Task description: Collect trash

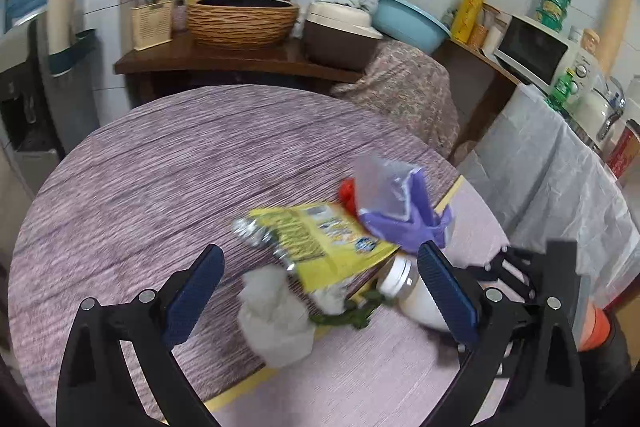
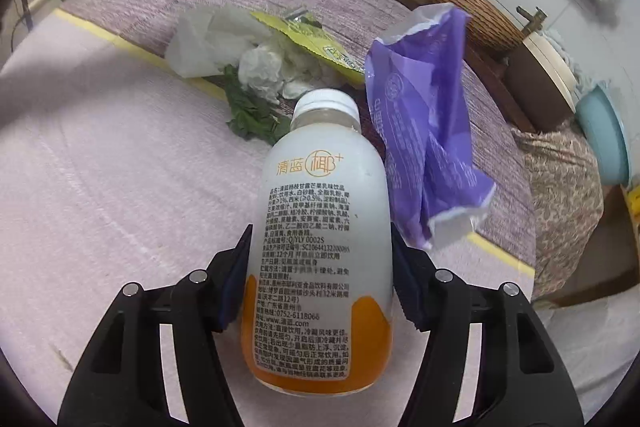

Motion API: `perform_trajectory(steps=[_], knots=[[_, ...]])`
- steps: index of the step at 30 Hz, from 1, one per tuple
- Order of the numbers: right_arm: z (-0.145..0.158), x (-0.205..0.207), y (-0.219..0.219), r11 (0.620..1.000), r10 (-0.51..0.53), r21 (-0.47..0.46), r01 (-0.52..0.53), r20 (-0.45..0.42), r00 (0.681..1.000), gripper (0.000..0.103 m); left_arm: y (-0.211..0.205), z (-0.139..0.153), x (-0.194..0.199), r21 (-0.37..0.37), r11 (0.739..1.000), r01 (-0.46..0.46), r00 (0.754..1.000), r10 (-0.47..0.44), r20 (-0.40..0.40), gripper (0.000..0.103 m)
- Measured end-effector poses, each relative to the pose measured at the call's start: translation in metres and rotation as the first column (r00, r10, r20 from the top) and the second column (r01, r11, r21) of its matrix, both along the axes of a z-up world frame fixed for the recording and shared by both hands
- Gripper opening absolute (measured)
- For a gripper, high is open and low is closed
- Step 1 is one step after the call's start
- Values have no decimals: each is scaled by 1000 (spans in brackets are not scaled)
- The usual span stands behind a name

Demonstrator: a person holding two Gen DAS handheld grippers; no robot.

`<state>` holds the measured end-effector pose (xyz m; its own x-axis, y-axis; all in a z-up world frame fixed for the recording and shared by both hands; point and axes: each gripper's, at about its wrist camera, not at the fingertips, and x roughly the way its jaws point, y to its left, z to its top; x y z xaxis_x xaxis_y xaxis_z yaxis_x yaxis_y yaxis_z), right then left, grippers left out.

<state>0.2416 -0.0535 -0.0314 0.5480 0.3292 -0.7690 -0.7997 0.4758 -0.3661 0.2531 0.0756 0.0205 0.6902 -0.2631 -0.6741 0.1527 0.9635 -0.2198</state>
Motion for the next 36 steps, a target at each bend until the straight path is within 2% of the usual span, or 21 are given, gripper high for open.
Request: perform_trajectory(steps=[4, 7, 10, 12, 13, 14, 16, 17, 20, 22, 26, 31, 36], knots=[[6, -15, -21, 996, -34, 81, 35, -9, 999, 62, -28, -1, 31, -9, 998, 57, 997, -57, -43, 96], [5, -27, -34, 990, -57, 125, 59, -20, 998, 62, -53, -12, 52, 2, 995, 102, 990, -102, -96, 97], [6, -37, -44, 982, -81, 167, 84, -24, 996, 62, -82, -28, 72, 68, 990, 125, 982, -113, -153, 97], [7, -41, -52, 974, -95, 205, 100, -37, 995, 62, -97, -39, 81, 139, 983, 119, 982, -96, -164, 96], [7, -44, -55, 970, -98, 219, 105, -41, 994, 62, -102, -44, 84, 178, 977, 114, 983, -85, -164, 91], [6, -48, -59, 967, -102, 231, 109, -41, 994, 62, -106, -48, 87, 204, 973, 112, 983, -78, -168, 77], [5, -54, -66, 961, -111, 250, 117, -38, 993, 62, -107, -54, 89, 198, 974, 106, 981, -70, -180, 61], [4, -56, -70, 957, -116, 264, 123, -41, 992, 62, -106, -54, 88, 196, 975, 102, 982, -67, -178, 44], [3, -62, -77, 941, -128, 309, 136, -46, 991, 62, -104, -54, 85, 210, 975, 75, 987, -44, -152, 27], [3, -63, -81, 931, -140, 334, 146, -45, 989, 62, -102, -49, 81, 198, 978, 65, 991, -40, -128, 23], [4, -66, -86, 907, -160, 386, 168, -52, 986, 62, -109, -39, 69, 231, 971, 58, 996, -41, -75, 18], [6, -79, -95, 873, -181, 451, 186, -54, 982, 62, -112, -20, 49, 196, 979, 50, 999, -50, -4, 14], [14, -91, -115, 813, -223, 539, 220, -61, 973, 62, -123, 6, 20, 128, 989, 78, 993, -88, 77, 14]])
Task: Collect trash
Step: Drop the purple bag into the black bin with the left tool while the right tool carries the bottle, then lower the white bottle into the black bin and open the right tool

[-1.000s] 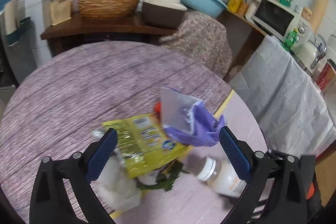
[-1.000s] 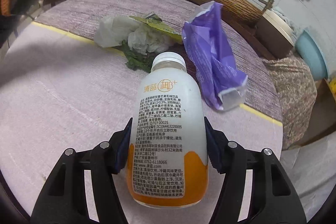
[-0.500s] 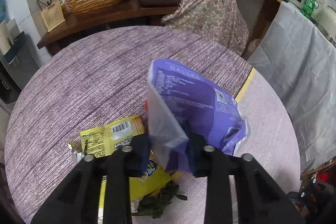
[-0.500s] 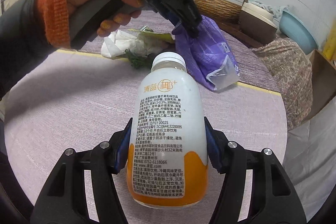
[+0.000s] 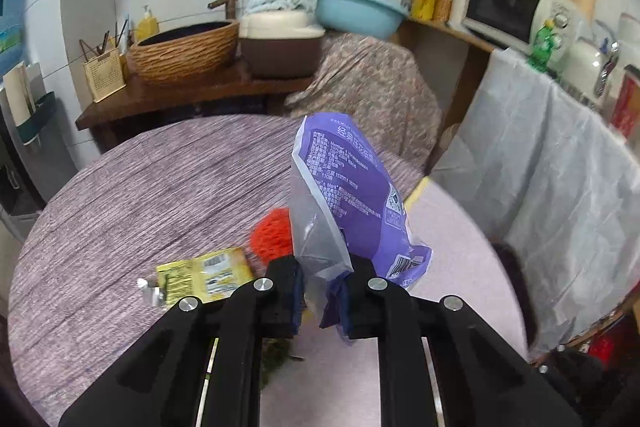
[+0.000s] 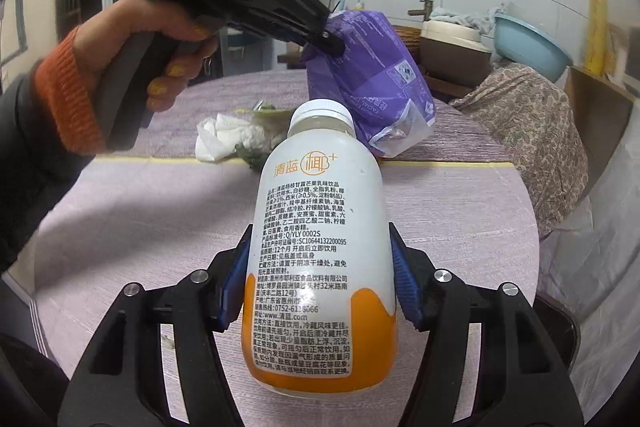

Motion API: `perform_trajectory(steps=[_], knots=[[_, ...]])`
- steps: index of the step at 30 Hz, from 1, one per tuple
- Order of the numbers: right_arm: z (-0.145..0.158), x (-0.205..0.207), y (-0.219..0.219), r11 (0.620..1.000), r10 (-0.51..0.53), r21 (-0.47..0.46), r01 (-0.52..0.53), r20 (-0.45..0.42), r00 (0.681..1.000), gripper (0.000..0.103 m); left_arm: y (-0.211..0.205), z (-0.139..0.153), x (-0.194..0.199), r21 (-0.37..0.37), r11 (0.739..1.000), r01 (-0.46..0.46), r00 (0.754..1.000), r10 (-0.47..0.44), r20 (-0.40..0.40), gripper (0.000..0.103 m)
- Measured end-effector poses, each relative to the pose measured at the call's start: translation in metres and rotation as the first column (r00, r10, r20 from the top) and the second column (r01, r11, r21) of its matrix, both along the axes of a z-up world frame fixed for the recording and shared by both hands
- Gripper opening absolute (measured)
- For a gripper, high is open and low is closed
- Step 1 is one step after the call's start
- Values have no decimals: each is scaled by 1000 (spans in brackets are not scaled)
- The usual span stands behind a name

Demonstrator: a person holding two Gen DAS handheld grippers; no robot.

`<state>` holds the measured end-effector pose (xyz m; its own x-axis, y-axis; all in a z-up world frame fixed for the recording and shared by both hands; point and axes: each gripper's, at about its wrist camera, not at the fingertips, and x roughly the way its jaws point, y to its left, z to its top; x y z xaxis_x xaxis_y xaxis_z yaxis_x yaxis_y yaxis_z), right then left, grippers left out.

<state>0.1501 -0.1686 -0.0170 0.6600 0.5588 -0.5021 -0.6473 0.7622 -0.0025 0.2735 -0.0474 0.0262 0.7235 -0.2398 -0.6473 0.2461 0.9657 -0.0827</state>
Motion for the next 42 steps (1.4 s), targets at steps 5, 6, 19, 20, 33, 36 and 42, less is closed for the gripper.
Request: perform_trajectory(steps=[5, 6, 19, 20, 33, 36, 42], knots=[[4, -10, -30, 994, -61, 90, 60, 7, 998, 62, -33, 17, -24, -54, 994, 93, 994, -90, 58, 14], [4, -12, -39, 992, -81, 102, 80, 5, 997, 62, -44, 20, -28, -62, 991, 117, 991, -112, 69, 14], [-40, -33, -212, 859, -481, 162, 486, -71, 874, 62, -210, -10, -29, -36, 937, 346, 938, -345, 35, 14], [-44, -33, -228, 831, -525, 164, 531, -79, 847, 62, -228, -20, -27, -19, 932, 361, 932, -361, 15, 14], [-99, -14, -334, 682, -696, 142, 718, -178, 696, 62, -374, -190, -19, 230, 848, 477, 855, -388, -343, 15], [-107, -7, -334, 688, -690, 128, 714, -188, 699, 62, -379, -221, -13, 253, 835, 488, 833, -359, -422, 21], [-124, 5, -331, 697, -682, 102, 710, -213, 700, 62, -371, -220, -8, 252, 855, 454, 846, -325, -423, 57]])
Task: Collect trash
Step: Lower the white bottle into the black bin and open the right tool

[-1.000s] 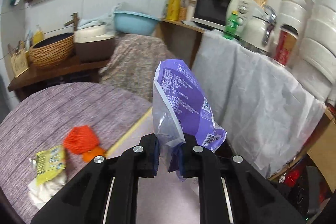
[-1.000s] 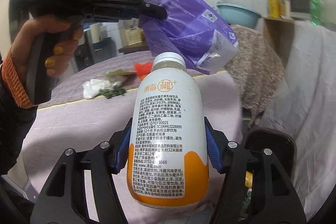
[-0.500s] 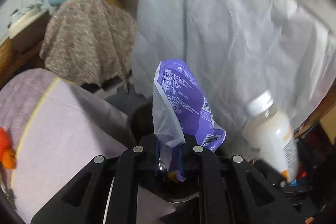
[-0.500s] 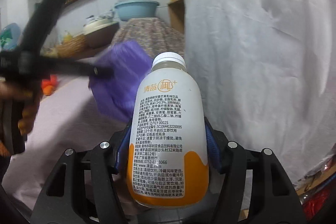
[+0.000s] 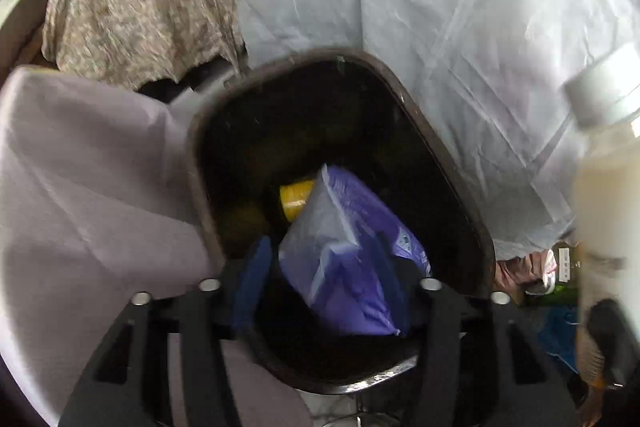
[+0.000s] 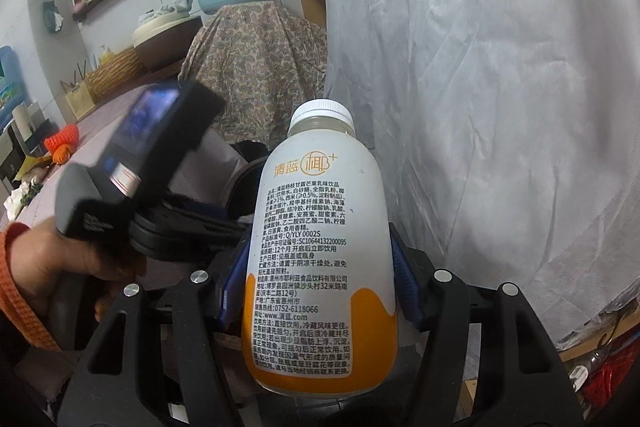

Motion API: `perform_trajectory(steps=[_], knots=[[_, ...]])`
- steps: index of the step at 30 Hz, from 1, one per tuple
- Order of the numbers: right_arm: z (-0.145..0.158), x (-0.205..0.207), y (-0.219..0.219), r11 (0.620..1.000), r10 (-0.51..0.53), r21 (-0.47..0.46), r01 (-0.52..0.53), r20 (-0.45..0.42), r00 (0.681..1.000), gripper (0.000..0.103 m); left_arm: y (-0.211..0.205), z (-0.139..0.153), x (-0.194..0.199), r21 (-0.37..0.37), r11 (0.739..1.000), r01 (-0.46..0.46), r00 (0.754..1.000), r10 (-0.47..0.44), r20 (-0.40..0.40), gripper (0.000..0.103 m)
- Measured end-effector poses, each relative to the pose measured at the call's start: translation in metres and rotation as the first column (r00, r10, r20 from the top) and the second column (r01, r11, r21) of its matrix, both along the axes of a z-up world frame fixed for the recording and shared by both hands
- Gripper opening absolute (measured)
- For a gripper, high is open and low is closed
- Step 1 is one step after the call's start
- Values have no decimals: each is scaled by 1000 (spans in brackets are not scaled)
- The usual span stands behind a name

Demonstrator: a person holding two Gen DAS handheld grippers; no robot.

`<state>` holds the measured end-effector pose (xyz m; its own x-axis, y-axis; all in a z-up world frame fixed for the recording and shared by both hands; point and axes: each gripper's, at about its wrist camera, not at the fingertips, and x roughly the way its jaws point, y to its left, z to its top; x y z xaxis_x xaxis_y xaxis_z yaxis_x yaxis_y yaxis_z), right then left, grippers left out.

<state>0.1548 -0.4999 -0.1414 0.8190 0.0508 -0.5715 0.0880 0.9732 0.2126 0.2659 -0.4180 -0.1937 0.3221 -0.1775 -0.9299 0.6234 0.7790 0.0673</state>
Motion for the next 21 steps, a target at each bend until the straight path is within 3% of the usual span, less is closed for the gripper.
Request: perform_trajectory(steps=[3, 7, 11, 14, 17, 21], knots=[[-4, 5, 5, 1000, 2, 1, -2, -12, 1000, 62, 9, 19, -3, -42, 999, -20, 999, 22, 38, 70], [-7, 19, 15, 999, 37, 2, -37, -41, 998, 62, 25, 55, -6, -131, 990, -45, 995, 55, 78, 72], [-23, 50, 38, 993, 117, -3, -118, -127, 985, 62, 48, 89, -13, -232, 971, -53, 988, 85, 129, 82], [-45, 85, 57, 984, 177, 25, -176, -231, 957, 62, 72, 108, -24, -304, 951, -62, 985, 108, 135, 86], [-75, 128, 78, 975, 218, 47, -217, -385, 897, 62, 88, 117, -34, -329, 942, -65, 984, 114, 133, 86], [-103, 161, 85, 973, 226, 78, -216, -492, 841, 62, 114, 127, -42, -351, 933, -74, 978, 136, 157, 87]])
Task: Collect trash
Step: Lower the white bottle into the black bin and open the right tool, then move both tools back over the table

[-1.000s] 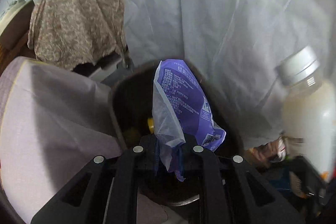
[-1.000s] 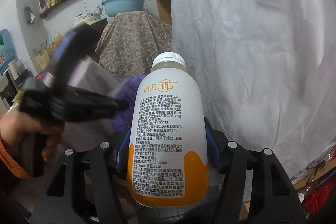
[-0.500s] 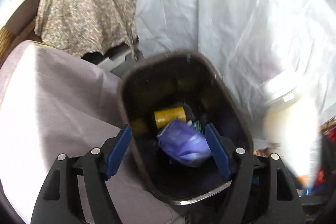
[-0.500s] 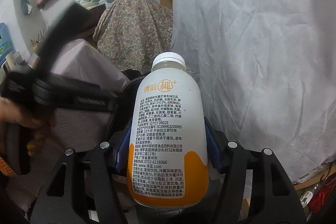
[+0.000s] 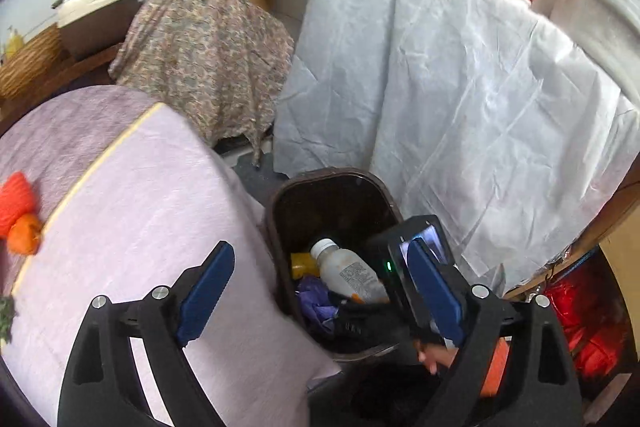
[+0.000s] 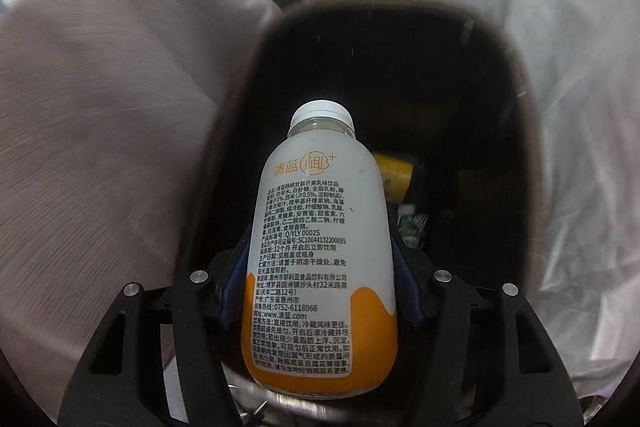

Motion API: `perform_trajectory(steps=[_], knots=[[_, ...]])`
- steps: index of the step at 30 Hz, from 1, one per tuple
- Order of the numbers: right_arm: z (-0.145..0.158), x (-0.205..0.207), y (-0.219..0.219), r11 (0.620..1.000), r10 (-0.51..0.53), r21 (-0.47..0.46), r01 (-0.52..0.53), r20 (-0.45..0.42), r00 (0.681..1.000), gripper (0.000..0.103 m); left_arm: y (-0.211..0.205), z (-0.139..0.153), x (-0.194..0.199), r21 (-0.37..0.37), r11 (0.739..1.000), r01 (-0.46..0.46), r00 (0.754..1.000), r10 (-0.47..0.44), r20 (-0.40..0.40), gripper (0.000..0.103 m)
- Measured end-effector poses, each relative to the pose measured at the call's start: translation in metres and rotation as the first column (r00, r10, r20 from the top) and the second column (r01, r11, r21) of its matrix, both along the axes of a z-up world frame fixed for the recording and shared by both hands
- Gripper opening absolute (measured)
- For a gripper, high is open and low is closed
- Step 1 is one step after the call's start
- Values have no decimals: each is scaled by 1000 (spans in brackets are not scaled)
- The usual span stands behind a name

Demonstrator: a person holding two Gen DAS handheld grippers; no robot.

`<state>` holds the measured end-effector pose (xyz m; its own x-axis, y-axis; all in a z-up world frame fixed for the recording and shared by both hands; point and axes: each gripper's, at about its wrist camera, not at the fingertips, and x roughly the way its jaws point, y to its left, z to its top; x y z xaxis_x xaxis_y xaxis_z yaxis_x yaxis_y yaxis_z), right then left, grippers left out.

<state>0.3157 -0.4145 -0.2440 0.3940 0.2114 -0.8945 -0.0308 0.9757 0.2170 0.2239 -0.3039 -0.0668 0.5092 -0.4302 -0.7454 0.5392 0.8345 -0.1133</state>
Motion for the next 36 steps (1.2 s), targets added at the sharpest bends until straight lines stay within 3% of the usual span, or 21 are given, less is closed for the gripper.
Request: perform_trajectory(steps=[6, 11, 14, 18, 25, 30, 33, 36], knots=[[-34, 25, 0, 999, -19, -33, 15, -132, 991, 62, 28, 5, -1, -5, 999, -37, 999, 37, -1, 88], [-36, 25, -1, 996, -89, -26, 87, -139, 986, 73, 49, 10, -5, -14, 999, -49, 999, 49, 12, 88], [-13, 16, 0, 993, -114, -45, 112, -52, 992, 73, 66, 15, -9, -12, 998, -55, 998, 55, 23, 88], [40, -23, 6, 991, -128, -21, 132, 142, 982, 73, 105, 27, -24, -37, 996, -78, 995, 80, 60, 91], [144, -73, 51, 999, -39, 34, 28, 405, 913, 73, 196, 46, -47, -25, 979, -204, 969, 206, 134, 94], [203, -96, 113, 987, 103, 46, -151, 535, 838, 73, 272, 45, -56, -57, 928, -369, 919, 374, 126, 94], [216, -98, 149, 967, 153, 86, -238, 551, 821, 73, 309, 39, -59, -85, 892, -445, 887, 451, 97, 94], [221, -99, 188, 953, 218, 50, -297, 566, 795, 73, 342, 34, -62, -99, 856, -507, 854, 515, 76, 94]])
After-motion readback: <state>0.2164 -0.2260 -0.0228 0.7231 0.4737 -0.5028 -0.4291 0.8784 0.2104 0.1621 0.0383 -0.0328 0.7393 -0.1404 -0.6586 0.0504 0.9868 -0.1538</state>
